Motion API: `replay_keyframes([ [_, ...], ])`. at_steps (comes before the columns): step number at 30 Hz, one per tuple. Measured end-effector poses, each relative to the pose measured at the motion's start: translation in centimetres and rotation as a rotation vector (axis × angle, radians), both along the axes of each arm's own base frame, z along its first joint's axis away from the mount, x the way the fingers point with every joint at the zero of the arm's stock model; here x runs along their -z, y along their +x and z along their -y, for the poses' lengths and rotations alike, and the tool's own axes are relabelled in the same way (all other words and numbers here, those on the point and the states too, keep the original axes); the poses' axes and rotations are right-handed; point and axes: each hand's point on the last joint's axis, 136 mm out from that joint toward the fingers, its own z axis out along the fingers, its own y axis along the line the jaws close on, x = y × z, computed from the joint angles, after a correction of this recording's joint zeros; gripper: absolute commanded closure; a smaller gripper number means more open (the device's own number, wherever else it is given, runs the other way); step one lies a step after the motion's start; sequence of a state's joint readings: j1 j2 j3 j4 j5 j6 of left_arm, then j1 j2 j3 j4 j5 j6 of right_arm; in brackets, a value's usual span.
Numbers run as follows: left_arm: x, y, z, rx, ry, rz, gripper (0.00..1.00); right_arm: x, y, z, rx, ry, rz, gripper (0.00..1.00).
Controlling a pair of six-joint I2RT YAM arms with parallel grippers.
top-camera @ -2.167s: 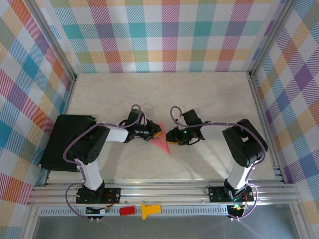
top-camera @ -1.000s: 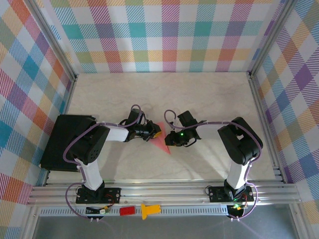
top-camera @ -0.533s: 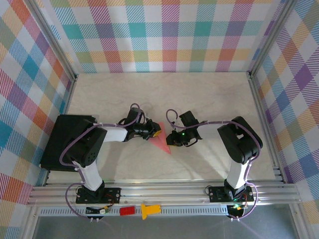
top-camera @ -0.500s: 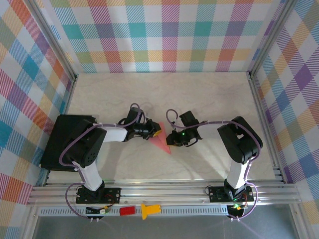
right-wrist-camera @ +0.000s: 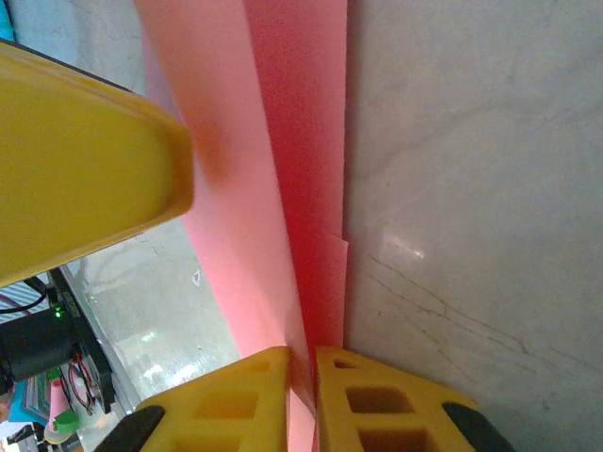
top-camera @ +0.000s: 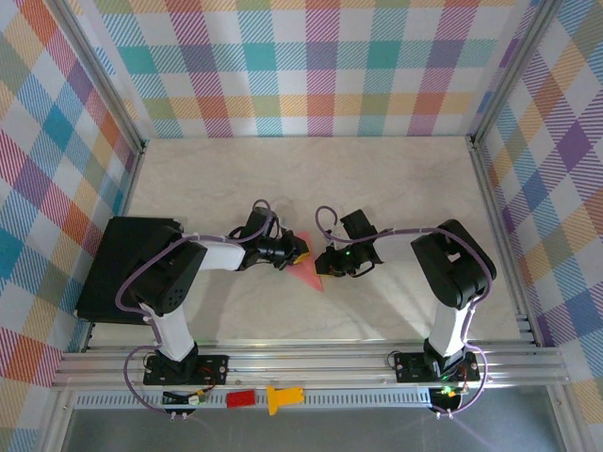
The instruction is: Fold a paper plane with a square sheet of paper (pick it up from the middle)
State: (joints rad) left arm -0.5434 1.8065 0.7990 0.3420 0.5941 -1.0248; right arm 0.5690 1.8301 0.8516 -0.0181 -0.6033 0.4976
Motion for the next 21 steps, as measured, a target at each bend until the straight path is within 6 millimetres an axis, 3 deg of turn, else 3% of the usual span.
replay_keyframes([
  [21, 1.2, -1.1, 0.5, 0.064, 0.029, -0.024, 0.9, 0.1, 0.1, 0.1, 0.015, -0.004, -0.025, 0.88],
])
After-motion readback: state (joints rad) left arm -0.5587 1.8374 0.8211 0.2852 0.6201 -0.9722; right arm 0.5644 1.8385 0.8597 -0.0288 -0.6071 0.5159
